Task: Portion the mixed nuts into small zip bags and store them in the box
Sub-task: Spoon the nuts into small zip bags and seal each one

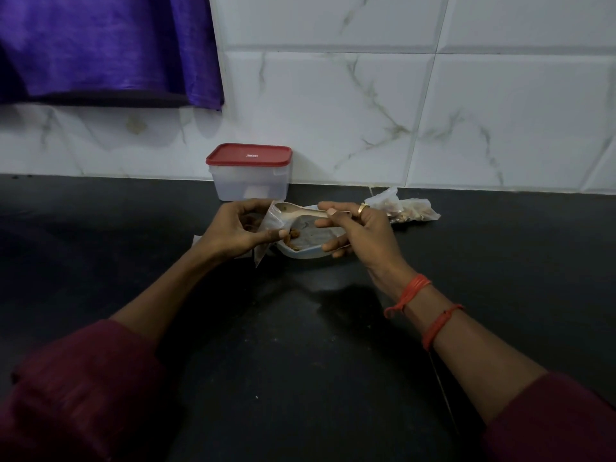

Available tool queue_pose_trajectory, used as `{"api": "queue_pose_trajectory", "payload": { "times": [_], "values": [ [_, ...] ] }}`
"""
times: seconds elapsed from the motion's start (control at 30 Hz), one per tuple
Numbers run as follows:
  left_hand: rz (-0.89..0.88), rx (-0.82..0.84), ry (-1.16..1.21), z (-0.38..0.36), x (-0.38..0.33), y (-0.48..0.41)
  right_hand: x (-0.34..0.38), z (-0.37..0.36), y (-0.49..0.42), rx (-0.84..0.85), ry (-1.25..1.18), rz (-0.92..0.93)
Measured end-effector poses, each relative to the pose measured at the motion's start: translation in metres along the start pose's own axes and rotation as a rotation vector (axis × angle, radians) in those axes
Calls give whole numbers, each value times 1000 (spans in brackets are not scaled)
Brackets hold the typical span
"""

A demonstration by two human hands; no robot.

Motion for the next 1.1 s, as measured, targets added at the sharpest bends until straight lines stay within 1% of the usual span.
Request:
{"api": "queue_pose_trajectory", "payload": {
  "times": [0.1, 0.2, 0.27, 0.33, 0.37, 0.47, 0.57, 0.67, 0.8, 0.97, 1.03, 1.1],
  "values": [
    [0, -11, 34, 1, 3, 0, 1, 6, -2, -32, -47, 17],
    [9, -42, 71, 4, 5, 0, 2, 21, 0, -149, -77, 22],
    [17, -54, 86, 6, 6, 0, 3, 34, 2, -253, 13, 37],
    [25, -62, 90, 7, 8, -1, 4, 44, 3, -319, 199, 75],
    [32, -67, 94, 7, 9, -1, 3, 45, 2, -321, 312, 92],
    [46, -77, 106, 8, 12, -1, -1, 37, -4, -237, 616, 115],
    [57, -69, 112, 7, 13, -2, -3, 24, -10, -152, 779, 114],
    [68, -54, 119, 6, 14, -2, -6, 14, -11, -68, 798, 159],
    [108, -24, 139, 2, 18, -4, -18, 5, -14, 56, 830, 133],
    [108, 2, 159, -1, 16, -4, -21, -2, -17, 145, 890, 137],
    [111, 0, 164, -2, 17, -4, -17, -5, -15, 175, 932, 175],
    [117, -6, 170, -1, 17, -5, -9, -6, -14, 161, 947, 234]
  ]
}}
Point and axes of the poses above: each hand's wrist, its own y-axis away from the middle knuckle, its own z-axis out of the back of the hand, x = y × z, the point moved 8 cm from there along -y, towards the middle knuckle, and after that the axes turned 11 degrees about x, right-handed, at the moved point
